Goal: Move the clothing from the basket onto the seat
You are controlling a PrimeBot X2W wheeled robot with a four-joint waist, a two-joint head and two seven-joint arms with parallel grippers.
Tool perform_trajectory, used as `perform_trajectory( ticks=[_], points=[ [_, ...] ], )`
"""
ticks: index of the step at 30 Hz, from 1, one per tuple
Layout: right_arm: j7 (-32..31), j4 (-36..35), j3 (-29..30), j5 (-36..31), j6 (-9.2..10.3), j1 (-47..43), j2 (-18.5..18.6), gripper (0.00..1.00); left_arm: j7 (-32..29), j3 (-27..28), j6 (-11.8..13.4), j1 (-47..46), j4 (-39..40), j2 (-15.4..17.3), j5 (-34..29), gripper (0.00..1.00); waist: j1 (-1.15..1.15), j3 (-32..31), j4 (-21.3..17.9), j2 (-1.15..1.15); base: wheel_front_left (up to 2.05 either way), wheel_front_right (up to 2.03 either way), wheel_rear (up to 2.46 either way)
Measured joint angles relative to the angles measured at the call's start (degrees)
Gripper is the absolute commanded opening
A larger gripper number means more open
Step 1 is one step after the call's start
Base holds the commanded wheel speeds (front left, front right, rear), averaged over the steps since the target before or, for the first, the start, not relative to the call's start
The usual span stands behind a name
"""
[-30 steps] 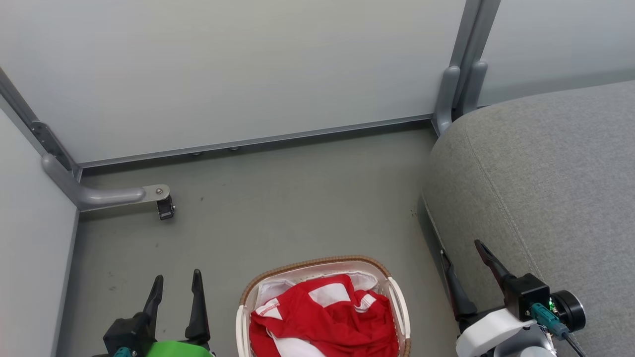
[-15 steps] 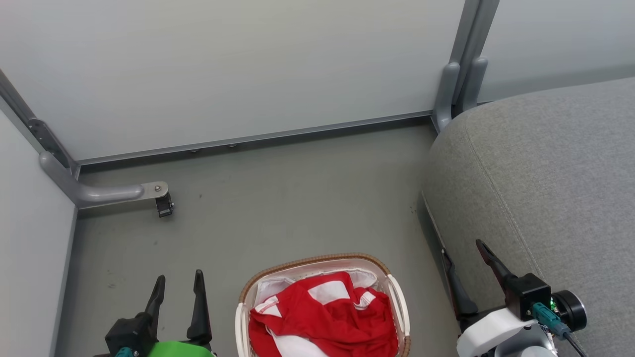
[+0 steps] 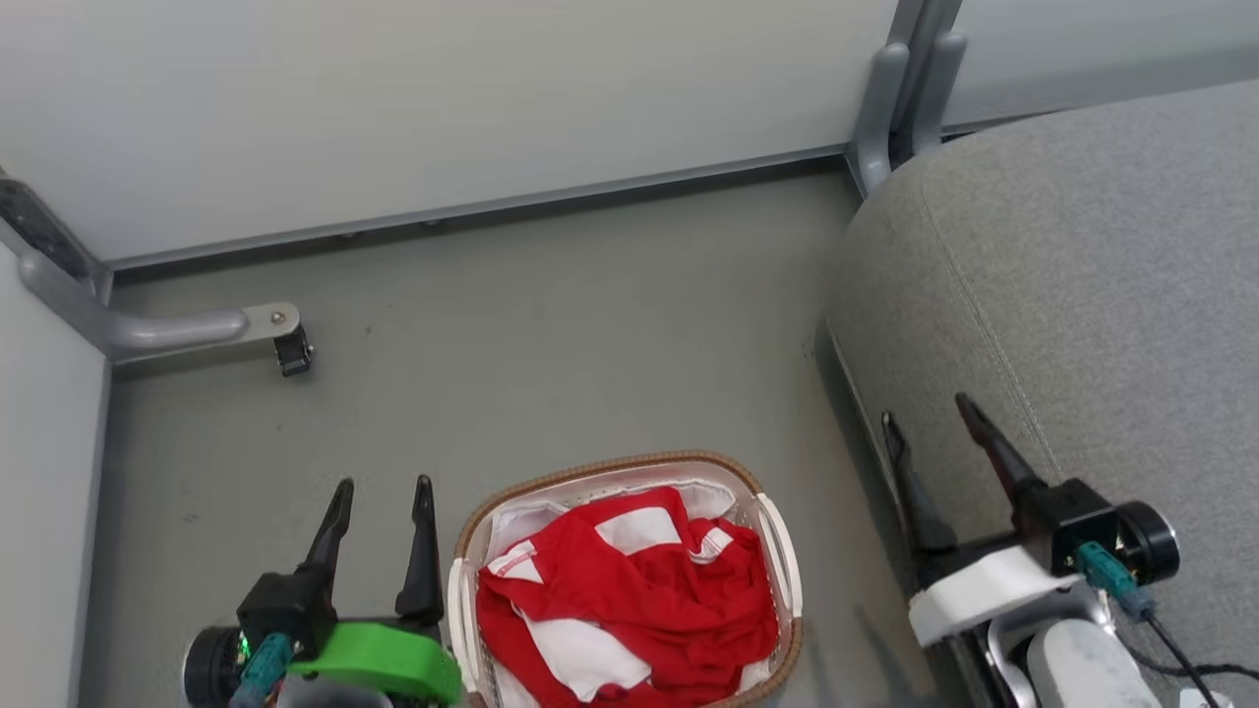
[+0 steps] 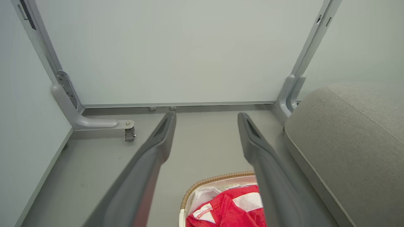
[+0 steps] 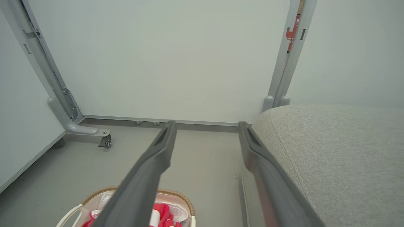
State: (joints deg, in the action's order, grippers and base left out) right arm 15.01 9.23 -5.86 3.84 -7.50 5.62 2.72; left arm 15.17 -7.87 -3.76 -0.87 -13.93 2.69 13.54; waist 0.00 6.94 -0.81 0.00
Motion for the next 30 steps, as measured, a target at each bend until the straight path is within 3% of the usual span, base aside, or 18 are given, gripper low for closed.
perform_trajectory(
  ticks=[5,10,20,30],
  points=[
    [0.0,-3.37,2.9,0.08,-0.01,4.53,0.02,1.0,0.01,-2.77,-1.36,-6.53,-2.18,0.03,-1.53,1.0,0.0,4.92,-0.98,0.0,0.0,0.0,0.0],
    [0.08,-6.5,6.58,0.11,-0.01,8.77,0.08,1.0,0.0,-10.31,-3.1,-15.8,-10.78,-0.01,-6.88,1.0,0.0,10.96,-2.03,0.0,0.0,0.0,0.0],
    [0.09,-12.25,12.37,0.68,-0.02,13.76,0.1,1.0,0.0,-26.17,-3.61,-30.16,-25.5,-0.08,-6.72,1.0,0.01,22.91,-4.76,0.0,0.0,0.0,0.0],
    [0.09,-16.67,11.38,3.76,-0.02,17.54,0.14,1.0,0.0,-38.16,-3.64,-40.68,-41.96,0.16,-6.1,1.0,0.01,33.53,-9.08,0.0,0.0,0.0,0.0]
  ],
)
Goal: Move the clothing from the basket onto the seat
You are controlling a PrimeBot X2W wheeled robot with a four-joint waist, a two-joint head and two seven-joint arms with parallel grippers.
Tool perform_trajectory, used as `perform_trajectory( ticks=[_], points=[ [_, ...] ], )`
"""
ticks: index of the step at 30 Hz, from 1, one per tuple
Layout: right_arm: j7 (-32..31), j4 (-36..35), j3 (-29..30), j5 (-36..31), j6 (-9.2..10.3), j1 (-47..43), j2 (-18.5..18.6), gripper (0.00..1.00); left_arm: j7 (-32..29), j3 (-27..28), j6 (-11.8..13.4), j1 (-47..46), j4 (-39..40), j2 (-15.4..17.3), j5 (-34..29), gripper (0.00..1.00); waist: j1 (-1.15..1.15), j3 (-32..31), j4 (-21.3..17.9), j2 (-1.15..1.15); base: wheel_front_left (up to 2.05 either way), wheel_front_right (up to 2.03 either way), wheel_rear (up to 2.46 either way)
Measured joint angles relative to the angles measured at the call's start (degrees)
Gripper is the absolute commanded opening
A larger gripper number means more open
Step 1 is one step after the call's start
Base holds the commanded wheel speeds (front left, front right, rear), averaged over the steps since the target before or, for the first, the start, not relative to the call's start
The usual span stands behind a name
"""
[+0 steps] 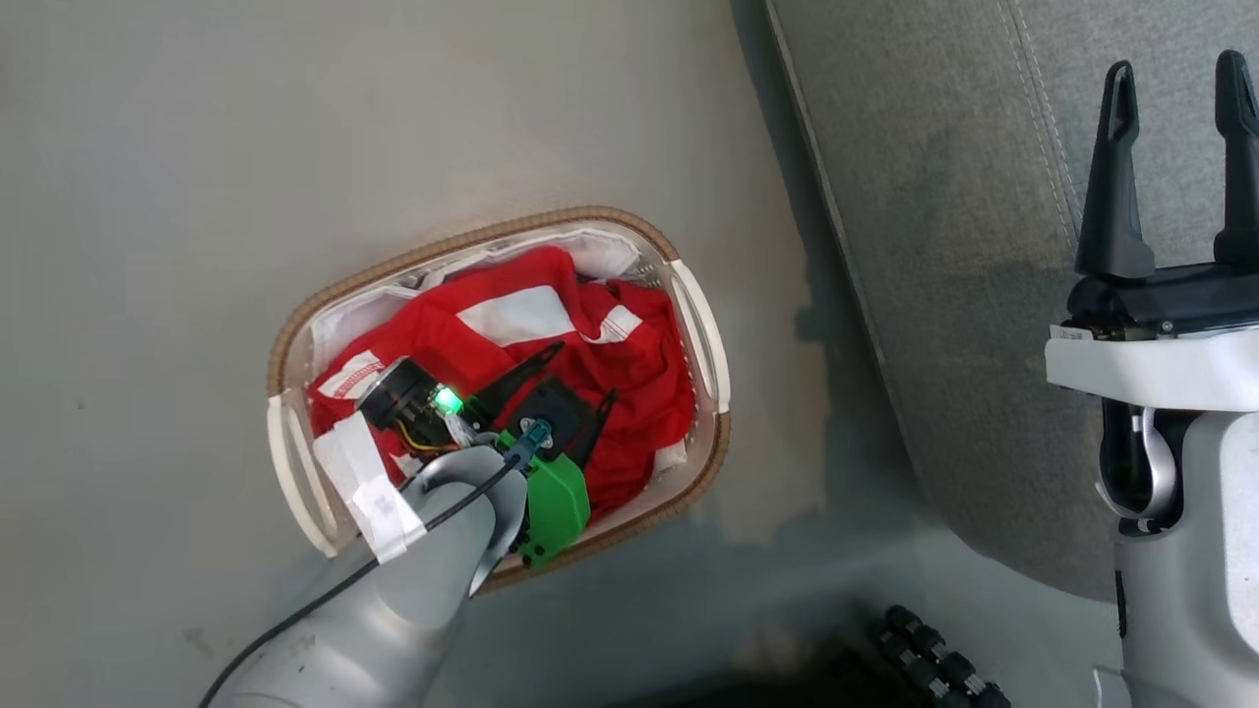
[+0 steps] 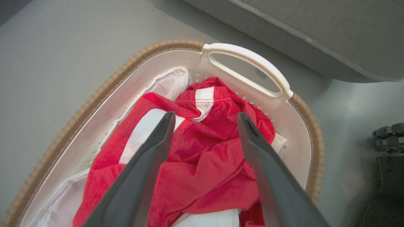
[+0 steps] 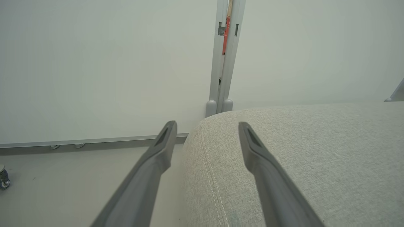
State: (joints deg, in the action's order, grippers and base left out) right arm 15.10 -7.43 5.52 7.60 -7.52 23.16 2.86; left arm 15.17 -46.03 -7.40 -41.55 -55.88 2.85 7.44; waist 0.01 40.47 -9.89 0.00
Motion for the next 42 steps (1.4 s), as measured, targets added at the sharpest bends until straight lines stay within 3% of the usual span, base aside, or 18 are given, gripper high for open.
perform_trajectory(
  ticks=[14,29,30,32,33,34,35,42],
  points=[
    [0.0,-2.46,-2.02,3.42,0.0,1.66,-0.01,1.0,-1.19,-5.53,0.0,-14.16,-12.63,0.75,-0.09,1.0,-0.01,10.65,-6.99,0.0,0.0,0.0,0.0],
    [0.0,-2.27,-5.46,5.69,0.0,1.22,-0.03,1.0,-13.74,-5.89,0.59,-18.52,-17.13,1.11,1.86,1.0,-0.01,13.95,-10.05,0.0,0.0,0.0,0.0],
    [0.0,-2.3,-5.57,5.8,0.0,1.22,-0.03,1.0,-14.56,-6.02,0.58,-18.38,-17.2,1.1,1.93,0.97,-0.01,13.93,-10.03,0.0,0.0,0.0,0.0],
    [0.0,-2.33,-5.65,5.84,0.0,1.22,-0.03,1.0,-15.14,-6.0,0.55,-18.11,-17.33,1.04,2.29,0.45,-0.01,13.91,-9.95,0.0,0.0,0.0,0.0],
    [0.0,-2.33,-5.64,5.87,0.0,1.22,-0.03,1.0,-15.19,-6.04,0.54,-18.01,-17.36,1.01,2.47,0.31,-0.01,13.86,-9.88,0.0,0.0,0.0,0.0],
    [0.0,-2.31,-5.61,5.87,0.0,1.22,-0.03,1.0,-15.21,-6.09,0.54,-17.93,-17.38,0.98,2.58,0.1,-0.01,13.78,-9.8,0.0,0.0,0.0,0.0],
    [-0.01,-2.27,-5.57,5.87,0.0,1.22,-0.03,1.0,-15.17,-6.14,0.54,-17.86,-17.38,0.94,2.6,0.0,-0.01,13.67,-9.73,0.0,0.0,0.0,0.0],
    [0.0,-1.51,-5.77,5.36,0.0,1.07,-0.04,1.0,-12.03,-6.15,0.59,-16.39,-16.92,0.54,3.77,0.0,-0.01,11.83,-8.89,0.0,0.0,0.0,0.0]
  ],
)
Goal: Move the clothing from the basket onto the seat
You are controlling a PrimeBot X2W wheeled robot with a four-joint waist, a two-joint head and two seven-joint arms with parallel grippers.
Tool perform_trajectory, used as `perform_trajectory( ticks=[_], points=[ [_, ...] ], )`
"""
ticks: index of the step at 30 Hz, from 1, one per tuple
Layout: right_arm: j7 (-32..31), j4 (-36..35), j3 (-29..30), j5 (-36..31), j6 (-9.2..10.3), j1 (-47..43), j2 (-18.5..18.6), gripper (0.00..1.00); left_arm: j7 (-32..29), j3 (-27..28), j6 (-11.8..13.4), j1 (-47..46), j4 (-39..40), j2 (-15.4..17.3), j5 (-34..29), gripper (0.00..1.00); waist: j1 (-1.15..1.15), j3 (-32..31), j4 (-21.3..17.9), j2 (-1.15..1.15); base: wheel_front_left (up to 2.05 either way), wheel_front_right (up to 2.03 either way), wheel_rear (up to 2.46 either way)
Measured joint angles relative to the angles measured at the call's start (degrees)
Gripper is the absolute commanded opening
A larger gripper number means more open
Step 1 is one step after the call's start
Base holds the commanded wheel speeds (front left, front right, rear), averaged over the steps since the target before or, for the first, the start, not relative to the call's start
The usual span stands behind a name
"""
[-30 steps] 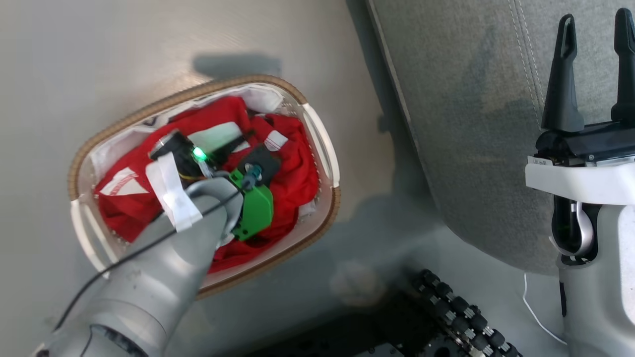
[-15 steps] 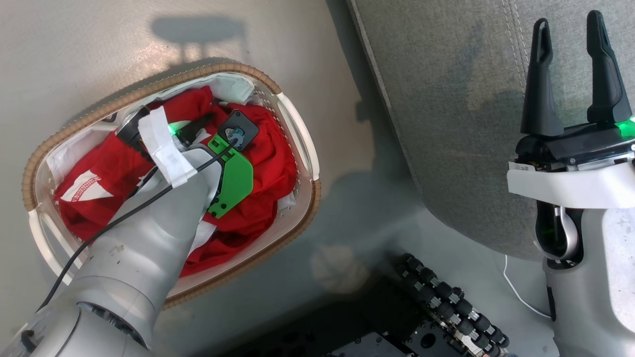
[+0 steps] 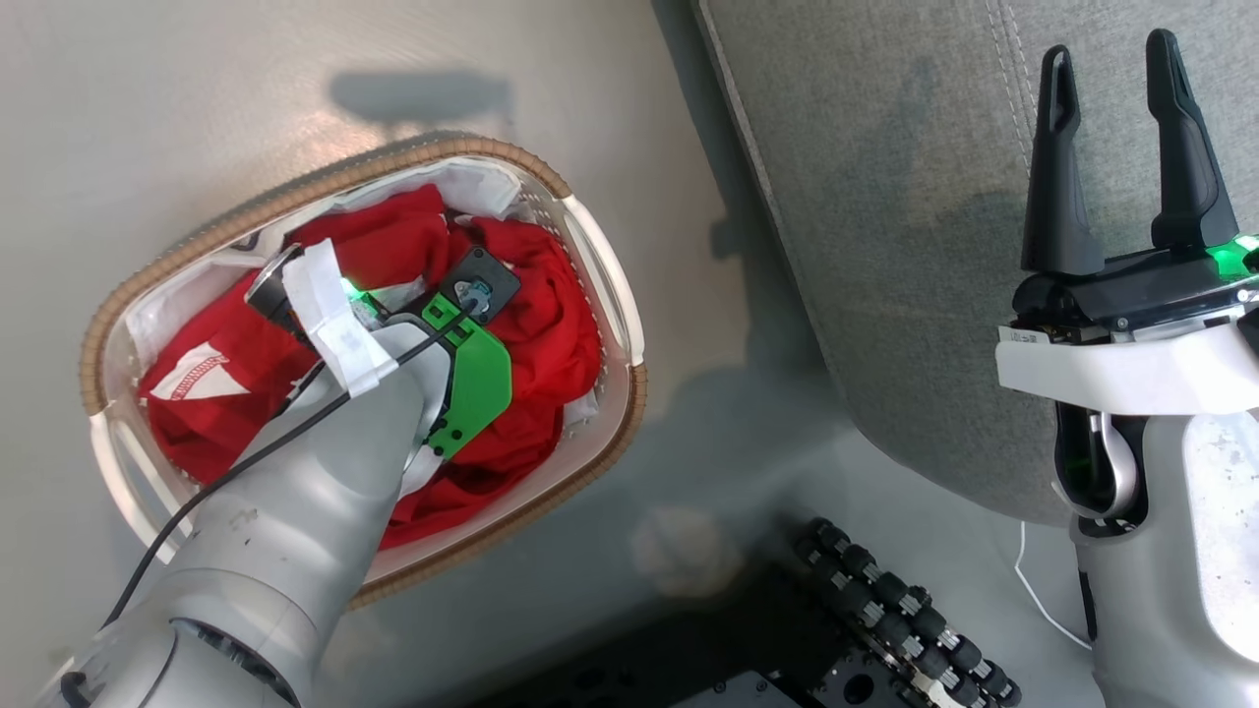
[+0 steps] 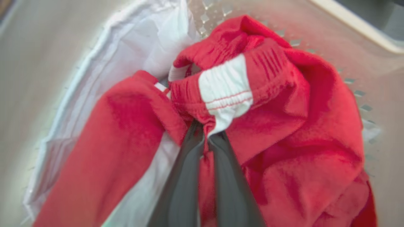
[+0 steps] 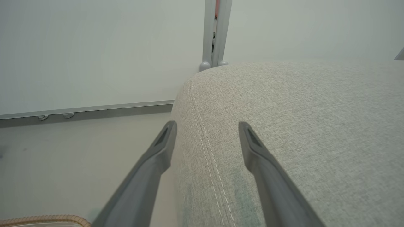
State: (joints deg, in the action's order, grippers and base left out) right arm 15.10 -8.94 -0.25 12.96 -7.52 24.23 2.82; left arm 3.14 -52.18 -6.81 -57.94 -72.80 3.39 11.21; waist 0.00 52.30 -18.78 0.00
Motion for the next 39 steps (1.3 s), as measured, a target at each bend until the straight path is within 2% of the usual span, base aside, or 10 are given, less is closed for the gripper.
perform_trajectory(
  ticks=[9,18,26,35,39],
  points=[
    [0.0,1.71,0.79,-2.71,0.0,-1.38,-0.01,1.0,8.35,0.73,-0.12,3.07,3.05,-0.32,3.3,0.0,0.0,-4.64,2.08,0.0,0.0,0.0,0.0],
    [-0.01,3.69,1.79,-6.12,0.0,-4.33,-0.04,1.0,11.65,0.73,-0.49,6.91,10.92,-0.02,5.76,0.0,0.0,-12.11,5.21,0.0,0.0,0.0,0.0],
    [0.0,5.42,1.67,-8.67,0.0,-8.39,-0.05,1.0,11.9,3.16,-0.57,11.66,25.72,6.27,7.59,0.0,-0.01,-20.85,8.16,0.0,0.0,0.0,0.0],
    [0.0,7.54,1.33,-10.04,0.0,-13.24,-0.03,1.0,10.91,5.04,-0.58,12.88,36.13,10.54,13.23,0.0,-0.01,-31.29,10.98,0.0,0.0,0.0,0.0],
    [0.0,7.82,0.34,-10.16,0.0,-14.41,-0.04,1.0,8.4,5.94,-0.59,10.78,40.62,13.85,13.99,0.0,-0.01,-35.77,11.99,0.0,0.0,0.0,0.0]
  ],
)
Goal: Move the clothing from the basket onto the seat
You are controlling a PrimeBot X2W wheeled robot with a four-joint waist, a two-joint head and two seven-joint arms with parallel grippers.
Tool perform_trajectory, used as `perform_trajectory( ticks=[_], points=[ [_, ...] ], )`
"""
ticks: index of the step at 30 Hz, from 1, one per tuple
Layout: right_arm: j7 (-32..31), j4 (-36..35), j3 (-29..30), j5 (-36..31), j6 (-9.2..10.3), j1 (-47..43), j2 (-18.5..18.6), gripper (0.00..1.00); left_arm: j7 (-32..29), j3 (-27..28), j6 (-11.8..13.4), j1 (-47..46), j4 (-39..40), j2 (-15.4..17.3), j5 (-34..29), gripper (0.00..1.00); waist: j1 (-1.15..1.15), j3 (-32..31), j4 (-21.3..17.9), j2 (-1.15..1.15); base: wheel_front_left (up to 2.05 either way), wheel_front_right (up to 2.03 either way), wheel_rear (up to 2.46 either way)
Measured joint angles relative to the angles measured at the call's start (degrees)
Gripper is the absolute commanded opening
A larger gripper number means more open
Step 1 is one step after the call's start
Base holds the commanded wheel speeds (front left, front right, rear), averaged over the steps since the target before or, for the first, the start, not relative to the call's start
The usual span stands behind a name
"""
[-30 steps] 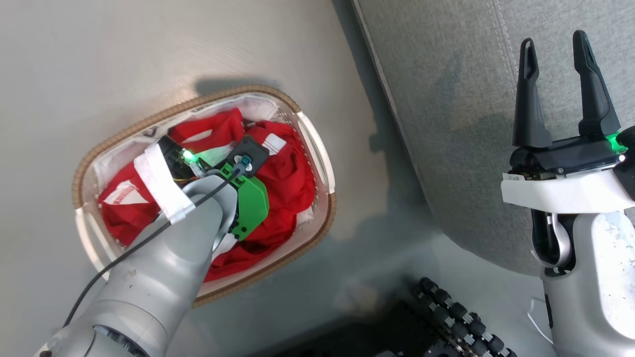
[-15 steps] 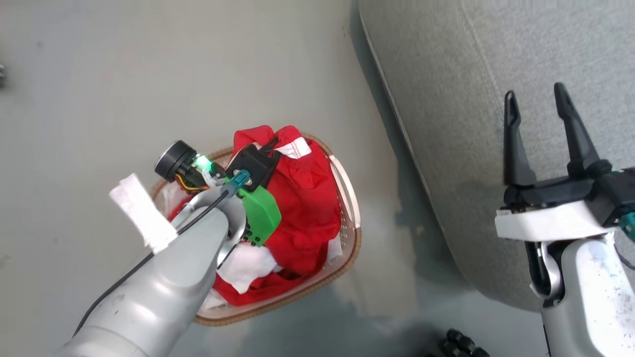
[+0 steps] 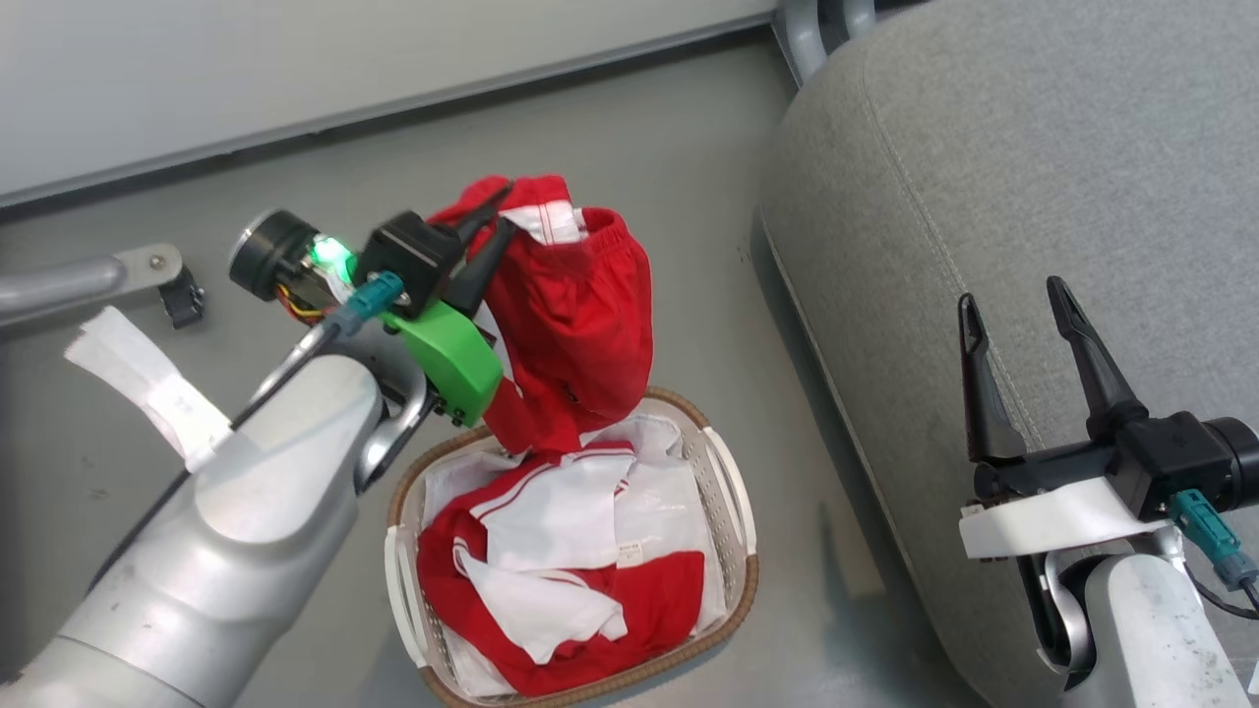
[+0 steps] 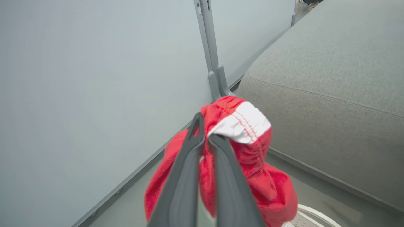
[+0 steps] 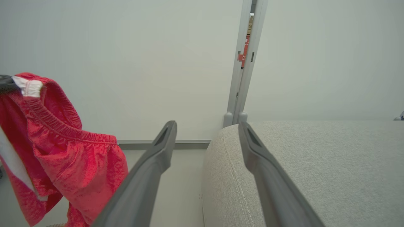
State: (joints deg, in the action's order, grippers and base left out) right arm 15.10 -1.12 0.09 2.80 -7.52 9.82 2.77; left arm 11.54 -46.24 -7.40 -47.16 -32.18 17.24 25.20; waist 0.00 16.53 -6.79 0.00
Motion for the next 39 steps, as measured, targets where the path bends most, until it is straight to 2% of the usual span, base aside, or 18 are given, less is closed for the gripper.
perform_trajectory(
  ticks=[11,16,25,29,39],
  points=[
    [0.0,0.71,-2.85,-0.27,0.0,-1.09,0.01,1.0,-4.91,2.1,0.0,-5.93,9.34,6.8,0.27,0.0,0.0,-9.07,1.43,0.0,0.0,0.0,0.0],
    [0.0,1.03,-4.92,-0.45,0.0,-1.12,0.01,1.0,-5.17,2.61,0.0,-6.88,11.32,7.65,0.33,0.0,0.0,-10.84,1.51,0.0,0.0,0.0,0.0],
    [0.0,4.71,-9.69,-3.42,0.0,1.09,0.02,1.0,-4.67,1.54,0.01,-6.73,13.66,7.34,0.48,0.0,0.0,-11.82,2.39,0.0,0.0,0.0,0.0],
    [0.0,7.91,-13.77,-3.94,0.0,2.69,0.02,1.0,-5.12,0.83,0.02,-6.59,14.59,6.87,0.49,0.0,0.0,-11.99,3.06,0.0,0.0,0.0,0.0],
    [0.0,14.25,-26.97,2.88,0.0,7.78,-0.04,1.0,-8.53,-0.56,1.43,-8.39,16.6,3.42,0.48,0.0,0.0,-12.15,4.87,0.0,0.0,0.0,0.0]
  ],
)
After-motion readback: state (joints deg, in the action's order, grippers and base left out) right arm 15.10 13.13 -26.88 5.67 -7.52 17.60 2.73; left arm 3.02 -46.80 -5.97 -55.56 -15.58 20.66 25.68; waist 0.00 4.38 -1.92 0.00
